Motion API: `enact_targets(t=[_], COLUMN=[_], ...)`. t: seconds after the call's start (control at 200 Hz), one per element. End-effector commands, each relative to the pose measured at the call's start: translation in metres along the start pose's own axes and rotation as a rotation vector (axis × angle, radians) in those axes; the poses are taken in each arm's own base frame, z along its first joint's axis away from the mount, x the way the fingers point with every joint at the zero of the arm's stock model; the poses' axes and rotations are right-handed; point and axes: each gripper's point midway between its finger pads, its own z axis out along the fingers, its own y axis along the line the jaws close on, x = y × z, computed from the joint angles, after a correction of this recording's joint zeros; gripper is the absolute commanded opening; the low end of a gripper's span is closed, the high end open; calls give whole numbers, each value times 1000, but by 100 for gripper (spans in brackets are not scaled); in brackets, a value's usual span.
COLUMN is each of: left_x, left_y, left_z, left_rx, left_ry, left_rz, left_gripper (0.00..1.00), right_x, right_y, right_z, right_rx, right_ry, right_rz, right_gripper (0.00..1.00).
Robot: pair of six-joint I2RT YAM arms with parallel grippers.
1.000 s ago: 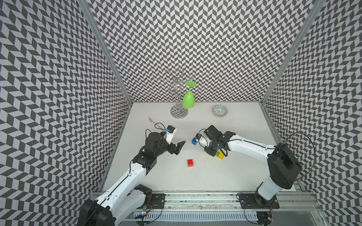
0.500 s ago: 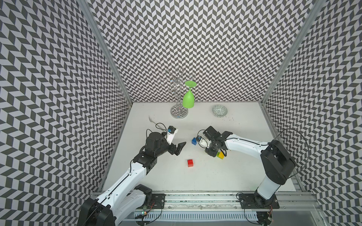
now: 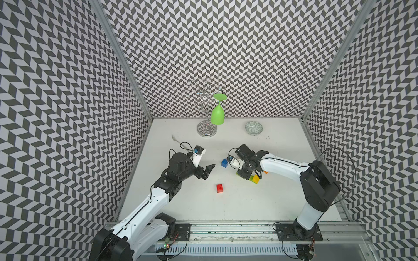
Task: Assemble a fork with lego
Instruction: Assemble the lego brick with the lego brick.
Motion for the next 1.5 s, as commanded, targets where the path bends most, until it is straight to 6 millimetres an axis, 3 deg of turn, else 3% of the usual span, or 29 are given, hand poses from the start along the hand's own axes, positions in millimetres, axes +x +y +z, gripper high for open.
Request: enact_targets(t=[0.0, 0.245, 0.656, 0.986, 1.152, 1.497], left_x=[-2, -1, -3, -2, -2, 0], left_y=[-2, -2, -2, -2, -3, -3], left_z=[1, 1, 1, 1, 3, 4], left_rx=[12, 12, 10, 13, 20, 22], left_ry=[-11, -10, -13, -12, -10, -2], left_rz=[16, 17, 19, 18, 14, 10], left_gripper=[99, 99, 99, 99, 98, 99], right_x=[-11, -18, -12, 8, 9, 26], right_y=[-3, -4, -1, -3, -8, 4], right_z=[-1, -4, 8, 15, 14, 25], right_rx=[-7, -23, -52, -62, -63, -84], right_ry=[-37, -67, -40, 6, -4, 58], right_rz=[1, 22, 52, 107, 161, 158], right_gripper=[0, 0, 0, 0, 0, 0])
